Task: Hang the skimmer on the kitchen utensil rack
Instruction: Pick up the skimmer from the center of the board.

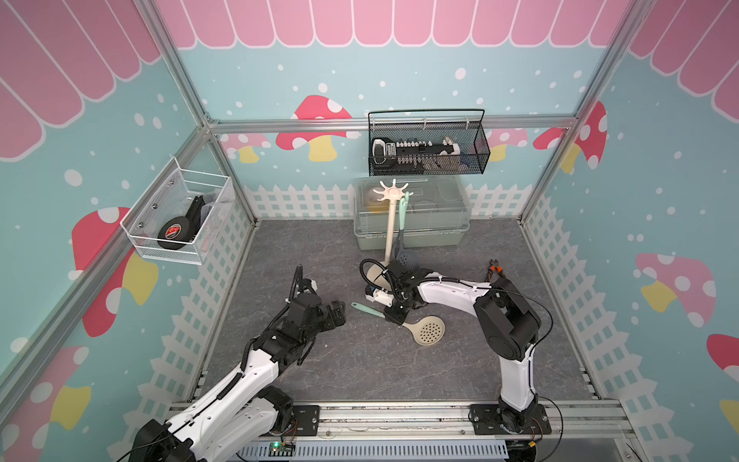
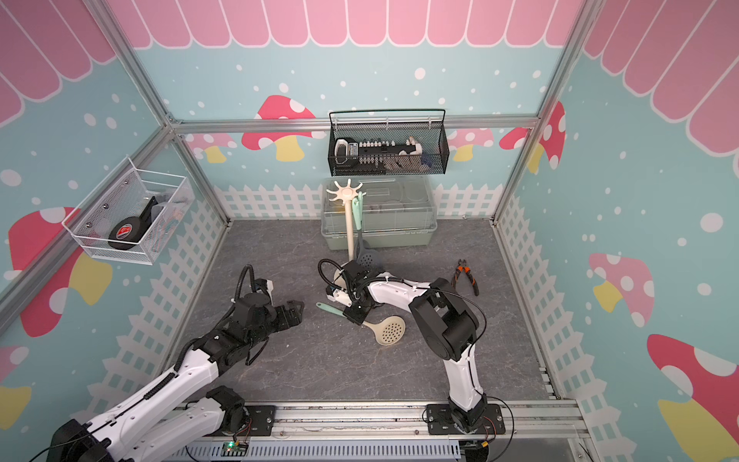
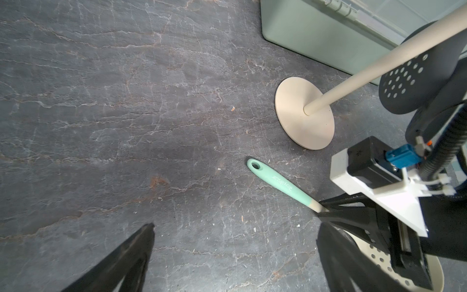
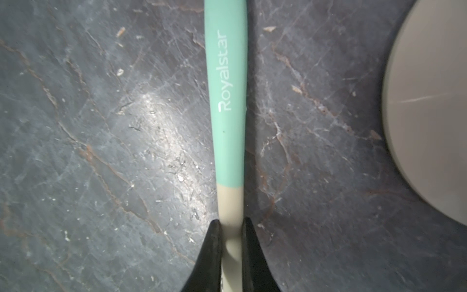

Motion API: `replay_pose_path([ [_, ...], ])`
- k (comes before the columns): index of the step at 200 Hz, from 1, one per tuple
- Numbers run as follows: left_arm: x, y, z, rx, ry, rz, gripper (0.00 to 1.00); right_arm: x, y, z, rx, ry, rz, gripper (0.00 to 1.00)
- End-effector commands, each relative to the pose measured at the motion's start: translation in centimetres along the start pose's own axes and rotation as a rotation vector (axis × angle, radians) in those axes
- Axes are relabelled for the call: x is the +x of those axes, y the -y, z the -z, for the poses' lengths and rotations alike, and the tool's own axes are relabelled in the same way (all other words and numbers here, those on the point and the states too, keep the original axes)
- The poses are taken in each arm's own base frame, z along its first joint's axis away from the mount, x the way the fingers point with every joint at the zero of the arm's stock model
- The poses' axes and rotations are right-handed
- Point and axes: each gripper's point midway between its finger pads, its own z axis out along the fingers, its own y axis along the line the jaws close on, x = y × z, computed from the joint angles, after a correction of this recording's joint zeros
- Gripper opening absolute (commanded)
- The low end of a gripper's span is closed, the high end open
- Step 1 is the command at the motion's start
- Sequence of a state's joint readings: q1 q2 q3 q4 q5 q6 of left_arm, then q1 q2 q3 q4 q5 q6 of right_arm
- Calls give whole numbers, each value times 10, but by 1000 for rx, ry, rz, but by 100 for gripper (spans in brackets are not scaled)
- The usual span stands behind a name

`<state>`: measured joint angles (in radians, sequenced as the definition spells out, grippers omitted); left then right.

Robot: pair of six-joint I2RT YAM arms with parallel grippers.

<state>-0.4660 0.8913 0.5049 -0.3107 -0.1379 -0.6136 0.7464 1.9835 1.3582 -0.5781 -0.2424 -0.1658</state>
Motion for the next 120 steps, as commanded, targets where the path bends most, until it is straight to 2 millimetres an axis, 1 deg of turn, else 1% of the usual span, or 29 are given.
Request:
replay_pose_path([
  [1,-4,-1,3,-4,12,-4,99,-27,-16,32,-49,112,2,0],
  [3,-4,-2,3,-6,13,-5,99,-28,-16,32,-51,115,1,0],
  [7,-4,-1,4,-7,13,-7,99,-35,-18,45,-45,147,7,0],
  [24,-8,0,6,-8,19,-11,99,-49,-22,71,-34,225,10,0],
  [42,-11,0,8,-10,28,-14,100,-60,-26,98,-20,302,13,0],
  [64,-15,2,10,-5,38,-21,99,-74,-31,138,9,420,10,0],
  [77,-17,3,10,-3,41,-36,99,-82,-35,166,31,507,10,0],
  [94,-21,7,11,5,44,-68,99,-92,-41,207,61,640,13,0],
  [120,-34,15,11,10,62,-118,100,-96,-45,264,131,812,-9,0],
])
